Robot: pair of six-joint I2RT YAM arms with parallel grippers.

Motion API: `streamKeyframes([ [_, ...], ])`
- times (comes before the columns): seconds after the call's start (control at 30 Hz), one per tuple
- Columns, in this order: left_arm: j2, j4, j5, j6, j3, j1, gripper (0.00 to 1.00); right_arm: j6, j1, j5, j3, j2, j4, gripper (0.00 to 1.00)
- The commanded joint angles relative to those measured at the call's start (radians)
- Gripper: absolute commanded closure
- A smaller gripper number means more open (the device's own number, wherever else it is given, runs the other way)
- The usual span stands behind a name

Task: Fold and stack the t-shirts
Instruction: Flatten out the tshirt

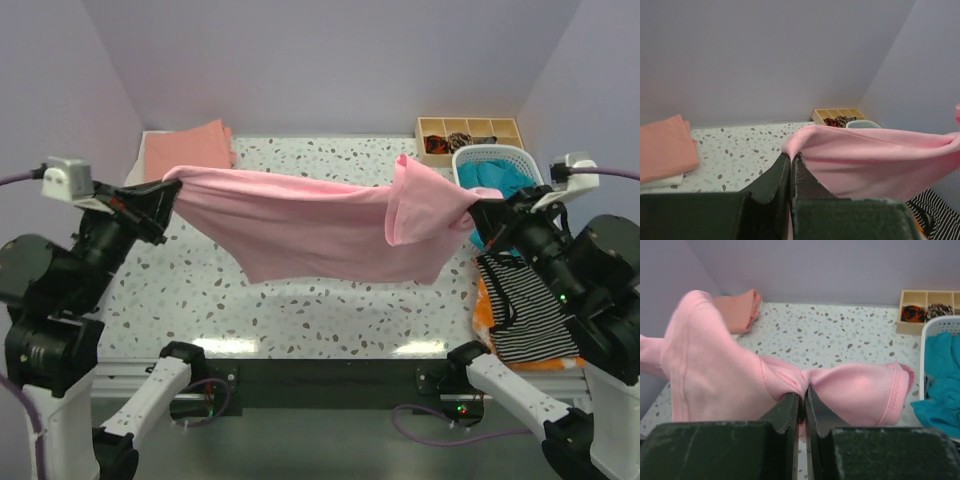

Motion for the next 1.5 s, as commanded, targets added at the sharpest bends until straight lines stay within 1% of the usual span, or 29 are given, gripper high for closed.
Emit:
streamKeyframes([
  [0.0,-0.014,-0.218,-0.123,-0.017,0.199,0.006,1.0,0.022,-0.002,-0.102,0.094,0.027,-0.068,0.94],
  [0.03,-0.008,-0.233,-0.146,-0.017,0.247,0.006,1.0,0.024,-0.002,-0.102,0.097,0.03,-0.06,0.92],
  [0.1,0.004,-0.261,-0.186,-0.017,0.26,0.006,1.0,0.03,-0.002,-0.087,0.094,0.069,-0.066,0.9],
  [0.2,0.041,-0.244,-0.2,-0.017,0.176,0.006,1.0,0.03,-0.002,-0.061,0.033,0.143,-0.069,0.91],
  [0.27,0.054,-0.183,-0.206,-0.026,0.03,0.006,1.0,0.039,-0.002,-0.059,-0.031,0.171,-0.022,0.91],
  [0.3,0.054,-0.146,-0.213,-0.039,-0.034,0.006,1.0,0.045,-0.002,-0.062,-0.112,0.188,0.005,0.91],
  [0.33,0.06,-0.111,-0.214,-0.046,-0.158,0.006,1.0,0.056,-0.002,-0.068,-0.148,0.223,0.054,0.9],
  [0.4,0.084,-0.006,-0.221,-0.063,-0.278,0.006,1.0,0.059,-0.003,-0.068,-0.227,0.284,0.104,0.9],
  [0.43,0.134,0.018,-0.235,-0.065,-0.368,0.006,1.0,0.061,-0.003,-0.065,-0.24,0.368,0.139,0.91],
  [0.47,0.164,0.078,-0.25,-0.068,-0.412,0.006,1.0,0.056,-0.002,-0.062,-0.249,0.411,0.157,0.91],
  [0.53,0.265,0.138,-0.304,-0.072,-0.499,0.006,1.0,0.048,-0.003,-0.036,-0.257,0.508,0.206,0.97],
  [0.57,0.299,0.231,-0.319,-0.078,-0.527,0.008,1.0,0.047,-0.002,-0.024,-0.256,0.59,0.228,0.99],
  [0.6,0.334,0.268,-0.35,-0.074,-0.541,0.008,1.0,0.045,-0.003,0.038,-0.237,0.637,0.248,1.0],
  [0.63,0.407,0.302,-0.365,-0.075,-0.55,0.008,1.0,0.042,-0.003,0.066,-0.222,0.674,0.271,1.0],
  [0.7,0.486,0.371,-0.419,-0.068,-0.531,0.01,1.0,0.038,-0.006,0.106,-0.182,0.773,0.311,1.0],
  [0.83,0.705,0.402,-0.479,-0.036,-0.404,0.022,1.0,0.032,-0.022,0.214,-0.081,0.915,0.332,1.0],
  [0.93,0.822,0.411,-0.508,-0.01,-0.327,0.04,1.0,0.038,-0.054,0.249,-0.036,0.994,0.356,1.0],
  [1.0,0.865,0.463,-0.496,0.018,-0.313,0.057,1.0,0.056,-0.094,0.246,-0.006,1.051,0.372,1.0],
  [1.03,0.906,0.48,-0.487,0.021,-0.3,0.071,1.0,0.062,-0.111,0.22,0.004,1.071,0.397,0.97],
  [1.07,0.926,0.515,-0.478,0.032,-0.294,0.074,1.0,0.062,-0.135,0.185,0.028,1.096,0.404,0.86],
  [1.13,0.98,0.595,-0.465,0.058,-0.285,0.088,1.0,0.042,-0.147,0.223,0.045,1.143,0.438,0.83],
  [1.17,0.997,0.604,-0.458,0.075,-0.279,0.092,0.85,0.03,-0.16,0.251,0.045,1.15,0.46,0.77],
  [1.2,1.027,0.607,-0.448,0.082,-0.249,0.098,0.75,0.018,-0.167,0.251,0.047,1.154,0.484,0.54],
  [1.23,1.038,0.607,-0.442,0.086,-0.239,0.108,0.66,-0.004,-0.17,0.257,0.042,1.145,0.5,0.4],
  [1.27,1.049,0.607,-0.422,0.08,-0.23,0.114,0.44,-0.008,-0.177,0.271,0.027,1.137,0.509,0.31],
  [1.3,1.058,0.606,-0.412,0.073,-0.218,0.117,0.37,-0.013,-0.178,0.297,0.018,1.122,0.519,0.23],
  [1.33,1.057,0.607,-0.404,0.069,-0.219,0.118,0.33,-0.025,-0.177,0.306,0.001,1.089,0.53,0.19],
  [1.37,1.049,0.607,-0.396,0.052,-0.224,0.118,0.29,-0.027,-0.178,0.317,-0.037,1.064,0.536,0.19],
  [1.47,0.985,0.66,-0.384,0.029,-0.286,0.117,0.26,-0.008,-0.177,0.328,-0.088,0.981,0.498,0.17],
])
